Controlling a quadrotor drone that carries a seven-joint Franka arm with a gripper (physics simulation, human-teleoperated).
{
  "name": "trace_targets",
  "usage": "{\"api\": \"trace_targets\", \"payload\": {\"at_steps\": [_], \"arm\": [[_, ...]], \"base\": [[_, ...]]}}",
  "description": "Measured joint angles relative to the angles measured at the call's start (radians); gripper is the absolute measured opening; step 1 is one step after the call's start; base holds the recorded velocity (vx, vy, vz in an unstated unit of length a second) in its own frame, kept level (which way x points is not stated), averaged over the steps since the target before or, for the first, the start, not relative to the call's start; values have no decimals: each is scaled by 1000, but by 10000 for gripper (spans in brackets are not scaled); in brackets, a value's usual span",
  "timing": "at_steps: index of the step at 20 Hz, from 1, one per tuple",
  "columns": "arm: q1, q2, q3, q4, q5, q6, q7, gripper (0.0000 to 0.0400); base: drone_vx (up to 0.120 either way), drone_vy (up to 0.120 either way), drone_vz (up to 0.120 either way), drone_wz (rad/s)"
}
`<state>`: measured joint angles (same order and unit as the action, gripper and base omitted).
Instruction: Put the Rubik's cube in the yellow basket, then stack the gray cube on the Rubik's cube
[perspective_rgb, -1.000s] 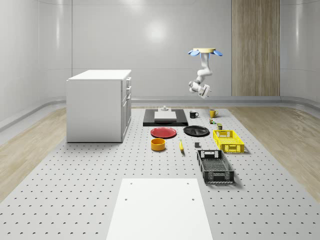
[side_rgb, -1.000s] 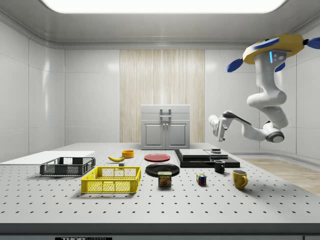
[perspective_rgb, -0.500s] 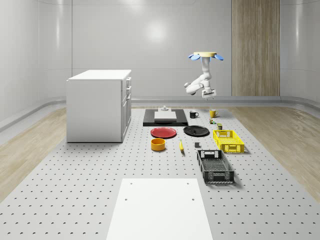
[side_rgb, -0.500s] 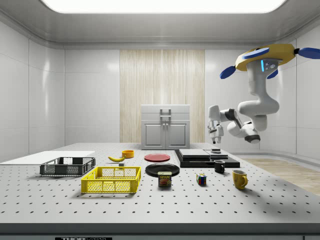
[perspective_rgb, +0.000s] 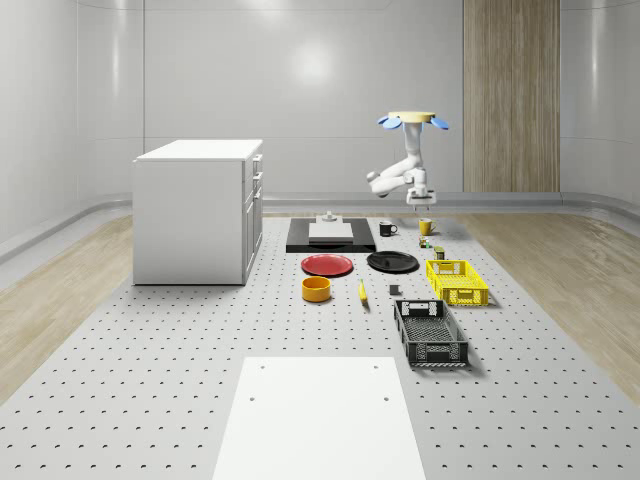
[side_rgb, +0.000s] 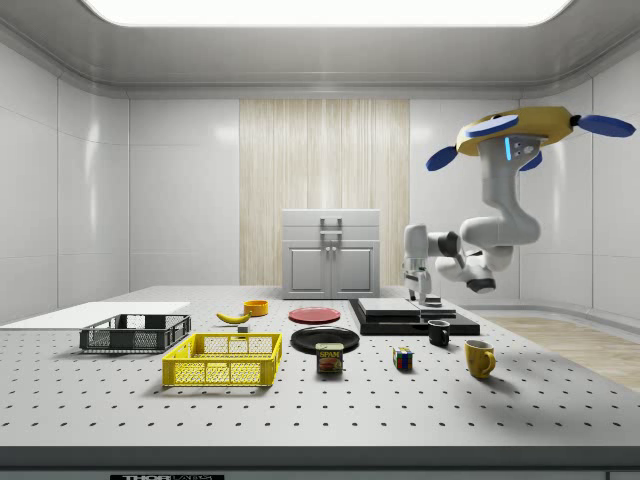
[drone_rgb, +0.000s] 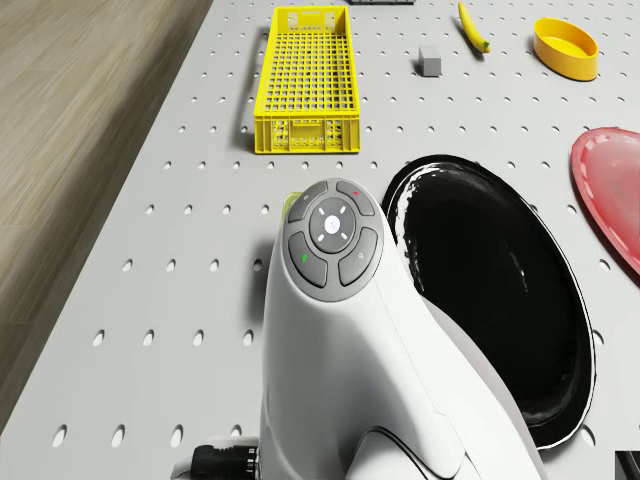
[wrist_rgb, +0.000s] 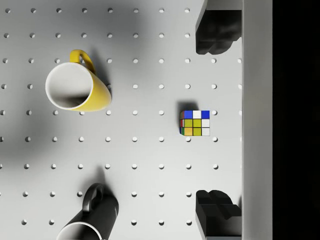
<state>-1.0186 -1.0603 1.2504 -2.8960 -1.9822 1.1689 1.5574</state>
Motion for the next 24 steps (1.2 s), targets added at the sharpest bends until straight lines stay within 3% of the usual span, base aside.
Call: {"api": "trace_targets", "payload": {"at_steps": [5,24], "arm": [[-24,-30,15,1,9,15,18,400],[-66,-128,51,7,58,98,57,400]], "base": [[112,0,-120,0],[17,0,-120,0]]}}
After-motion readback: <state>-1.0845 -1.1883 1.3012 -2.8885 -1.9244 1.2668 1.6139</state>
